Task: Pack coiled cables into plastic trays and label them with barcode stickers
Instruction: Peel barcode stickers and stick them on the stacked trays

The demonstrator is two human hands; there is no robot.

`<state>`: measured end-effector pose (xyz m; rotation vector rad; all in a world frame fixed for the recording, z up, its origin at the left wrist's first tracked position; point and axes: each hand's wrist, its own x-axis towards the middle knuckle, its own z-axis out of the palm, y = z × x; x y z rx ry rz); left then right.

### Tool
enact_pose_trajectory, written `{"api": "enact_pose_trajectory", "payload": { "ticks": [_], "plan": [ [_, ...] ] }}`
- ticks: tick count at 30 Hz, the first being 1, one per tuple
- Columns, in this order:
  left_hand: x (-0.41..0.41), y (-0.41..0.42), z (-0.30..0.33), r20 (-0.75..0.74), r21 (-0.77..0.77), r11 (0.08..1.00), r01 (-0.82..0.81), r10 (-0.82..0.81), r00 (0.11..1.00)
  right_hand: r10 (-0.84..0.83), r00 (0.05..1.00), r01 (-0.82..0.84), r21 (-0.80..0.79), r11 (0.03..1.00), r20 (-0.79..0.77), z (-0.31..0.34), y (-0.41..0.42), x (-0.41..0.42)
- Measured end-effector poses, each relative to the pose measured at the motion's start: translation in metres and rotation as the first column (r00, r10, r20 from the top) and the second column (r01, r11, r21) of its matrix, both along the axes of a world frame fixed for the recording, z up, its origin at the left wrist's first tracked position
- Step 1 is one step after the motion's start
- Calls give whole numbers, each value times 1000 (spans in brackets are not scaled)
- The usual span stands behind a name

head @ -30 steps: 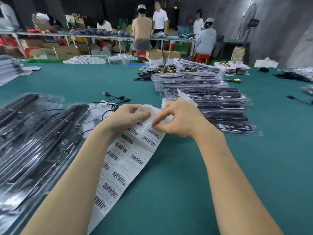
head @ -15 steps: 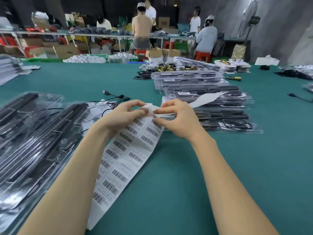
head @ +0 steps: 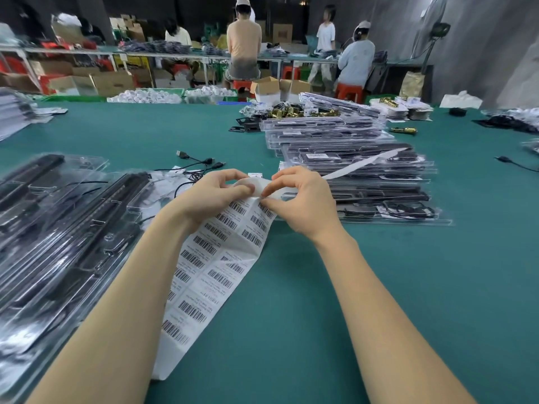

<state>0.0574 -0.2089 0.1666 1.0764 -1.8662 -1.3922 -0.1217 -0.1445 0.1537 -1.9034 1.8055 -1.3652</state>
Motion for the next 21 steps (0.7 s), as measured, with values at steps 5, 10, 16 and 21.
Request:
{"api": "enact_pose_trajectory", "payload": {
  "ticks": [5, 10, 16, 21],
  "plan": [
    [0, 1, 1, 8, 28, 1000, 11, -11, 1000, 32, 999, -32, 38, 999, 18, 2, 0, -4],
    [0, -1, 0, 21, -28, 999, 23, -23, 1000, 73, 995, -65, 118, 991, -71, 11, 4, -10],
    [2, -4, -1, 221, -187, 980, -68, 110, 969, 127, 972, -118, -57, 991, 197, 44, 15, -34],
    [23, -13, 5, 73, -211, 822, -529, 553, 830, 147, 844, -70, -166, 984, 515, 40, 14, -44]
  ]
}}
